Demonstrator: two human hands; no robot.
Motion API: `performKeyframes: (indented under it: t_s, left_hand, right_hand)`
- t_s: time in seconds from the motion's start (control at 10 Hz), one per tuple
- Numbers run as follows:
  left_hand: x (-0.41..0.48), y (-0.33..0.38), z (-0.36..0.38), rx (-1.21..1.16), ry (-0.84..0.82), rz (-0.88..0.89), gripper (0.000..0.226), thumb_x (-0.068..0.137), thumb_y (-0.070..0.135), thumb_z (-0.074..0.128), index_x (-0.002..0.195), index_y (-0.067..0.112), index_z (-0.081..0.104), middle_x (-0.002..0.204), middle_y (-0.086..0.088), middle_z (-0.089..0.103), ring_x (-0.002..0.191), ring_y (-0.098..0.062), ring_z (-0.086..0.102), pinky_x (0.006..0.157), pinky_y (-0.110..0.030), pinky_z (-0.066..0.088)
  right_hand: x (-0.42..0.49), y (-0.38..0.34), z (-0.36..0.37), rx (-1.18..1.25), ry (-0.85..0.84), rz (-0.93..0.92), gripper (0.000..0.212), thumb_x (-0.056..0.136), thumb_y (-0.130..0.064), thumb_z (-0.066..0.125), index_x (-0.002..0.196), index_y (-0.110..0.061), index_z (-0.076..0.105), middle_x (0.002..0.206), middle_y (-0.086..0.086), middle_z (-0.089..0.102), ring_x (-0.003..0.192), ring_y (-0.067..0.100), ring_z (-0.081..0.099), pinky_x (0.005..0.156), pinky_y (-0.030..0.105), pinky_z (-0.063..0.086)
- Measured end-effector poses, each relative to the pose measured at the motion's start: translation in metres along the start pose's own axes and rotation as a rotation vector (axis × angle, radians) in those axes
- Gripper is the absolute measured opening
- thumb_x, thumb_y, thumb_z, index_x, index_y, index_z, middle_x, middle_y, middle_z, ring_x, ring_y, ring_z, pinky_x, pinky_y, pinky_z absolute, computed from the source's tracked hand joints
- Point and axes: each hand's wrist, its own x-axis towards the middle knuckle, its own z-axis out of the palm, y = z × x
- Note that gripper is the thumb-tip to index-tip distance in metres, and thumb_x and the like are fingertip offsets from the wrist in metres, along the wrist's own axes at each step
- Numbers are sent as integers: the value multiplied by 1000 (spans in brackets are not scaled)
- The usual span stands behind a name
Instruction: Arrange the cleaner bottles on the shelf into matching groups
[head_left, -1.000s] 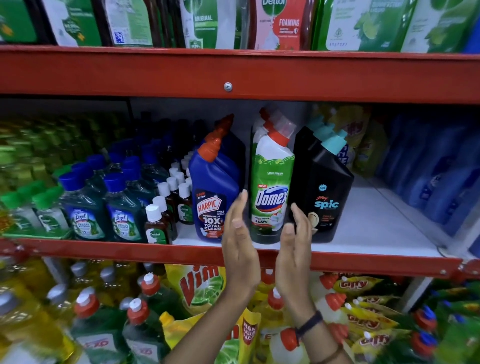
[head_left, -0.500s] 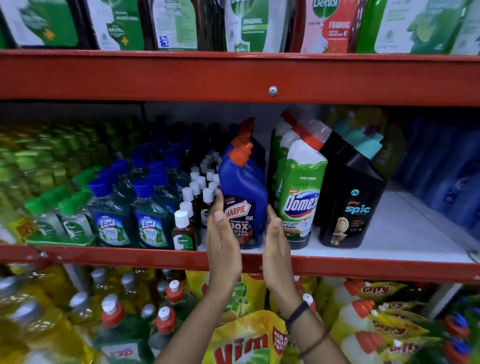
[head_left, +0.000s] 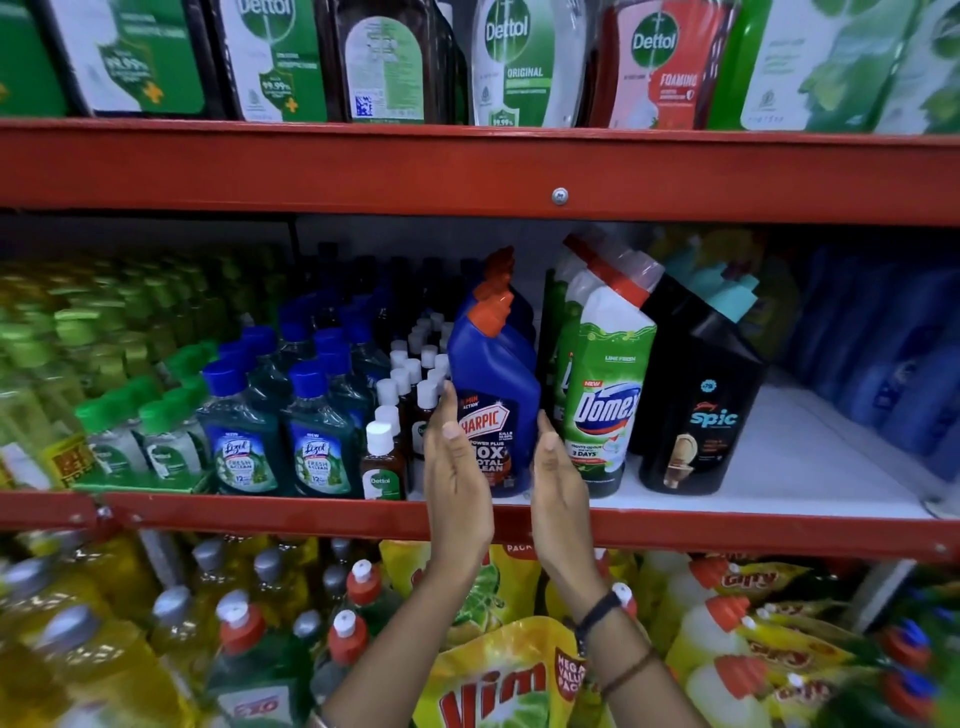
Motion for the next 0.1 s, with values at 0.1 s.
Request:
performKeyframes:
  t_s: [0.1]
  left_hand:
    - [-8,12,6,-8,53,166,58,92,59,16,146,37,22,159,11,21,146,-3,15,120,-38,21]
  right_hand:
    - [-14,3,-9,20,90,-88,63,79,-76,33,130,-41,43,136,-25,46,125,-12,42,99,8,37]
